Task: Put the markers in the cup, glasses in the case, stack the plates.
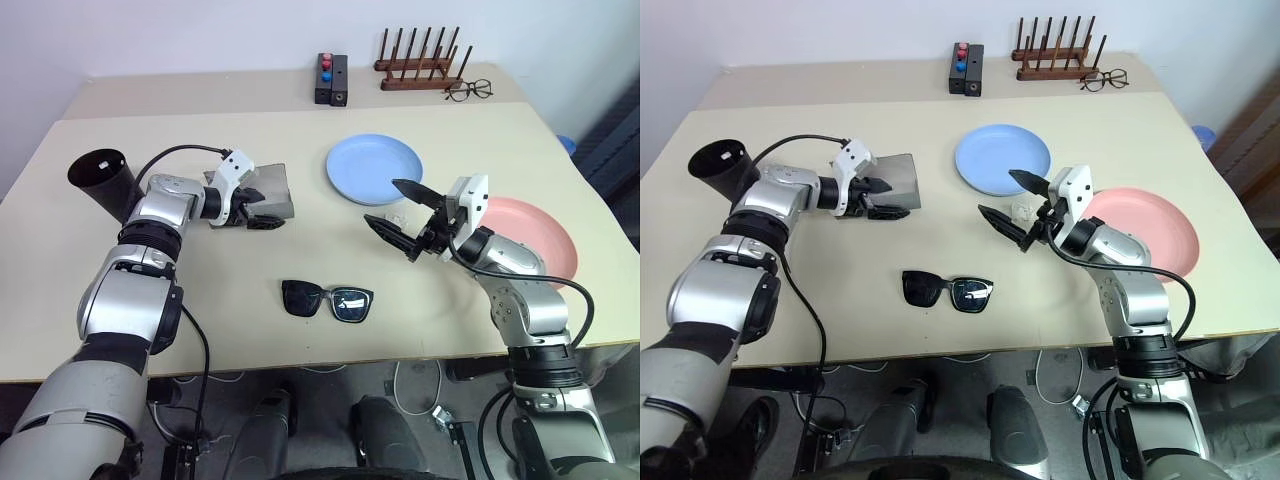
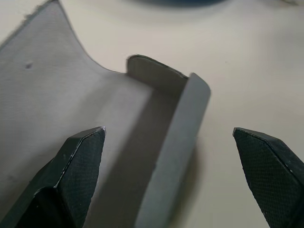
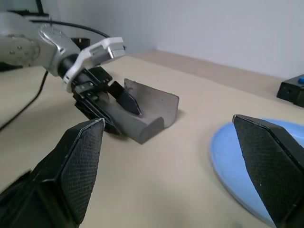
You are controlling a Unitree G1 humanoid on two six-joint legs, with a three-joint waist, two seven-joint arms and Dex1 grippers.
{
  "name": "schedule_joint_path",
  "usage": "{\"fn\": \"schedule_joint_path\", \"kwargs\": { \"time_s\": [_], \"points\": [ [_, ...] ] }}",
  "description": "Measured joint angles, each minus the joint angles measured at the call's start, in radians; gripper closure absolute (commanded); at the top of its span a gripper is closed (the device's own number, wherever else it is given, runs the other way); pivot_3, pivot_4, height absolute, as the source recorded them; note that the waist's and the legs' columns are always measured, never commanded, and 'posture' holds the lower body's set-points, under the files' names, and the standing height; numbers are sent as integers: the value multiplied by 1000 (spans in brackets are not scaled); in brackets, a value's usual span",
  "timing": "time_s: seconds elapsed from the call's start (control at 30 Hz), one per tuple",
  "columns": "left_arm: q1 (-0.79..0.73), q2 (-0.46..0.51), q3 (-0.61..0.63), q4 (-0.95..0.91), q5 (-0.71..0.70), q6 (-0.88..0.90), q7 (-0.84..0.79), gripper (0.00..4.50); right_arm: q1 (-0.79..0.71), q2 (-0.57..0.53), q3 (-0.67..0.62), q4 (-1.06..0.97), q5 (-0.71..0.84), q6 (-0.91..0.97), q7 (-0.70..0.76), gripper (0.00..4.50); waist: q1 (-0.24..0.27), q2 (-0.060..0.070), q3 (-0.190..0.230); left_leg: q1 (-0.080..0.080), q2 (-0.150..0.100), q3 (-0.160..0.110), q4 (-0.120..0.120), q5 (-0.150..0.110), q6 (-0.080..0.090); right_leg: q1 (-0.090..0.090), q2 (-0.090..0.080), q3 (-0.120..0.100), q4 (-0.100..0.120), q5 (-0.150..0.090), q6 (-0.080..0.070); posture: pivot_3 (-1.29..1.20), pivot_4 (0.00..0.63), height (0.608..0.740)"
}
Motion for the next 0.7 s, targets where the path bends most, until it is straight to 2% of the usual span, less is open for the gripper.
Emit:
{"fn": "schedule_joint_path", "kwargs": {
  "time_s": [0.2, 0.53, 0.6, 0.7],
  "points": [
    [0, 0, 2, 0, 14, 0, -13, 3843, -7, 15, 11, 3, -7, 1, -11, 64, 0, 0, 0, 0, 0, 0, 0, 0, 0, 0, 0, 0, 0, 0, 0, 0, 150, 737],
    [2, 7, 8, -1, 22, 1, -28, 3843, -20, 30, 38, 2, -18, 14, -23, 64, 0, 0, 0, 0, 0, 0, 1, 0, 0, 0, 0, 0, 0, 0, 0, 0, 150, 737],
    [2, 7, 14, -3, 21, 10, -33, 4380, -28, 32, 40, 2, -19, 15, -25, 64, 0, 0, 0, 0, 0, 0, 1, 0, 0, 0, 0, 0, 0, 0, 0, 0, 150, 737],
    [2, 7, 30, -4, 19, 23, -49, 4470, -30, 36, 45, 1, -19, 16, -31, 64, 0, 0, 0, 0, 0, 0, 1, 0, 0, 0, 0, 0, 0, 0, 0, 0, 150, 737]
  ]
}}
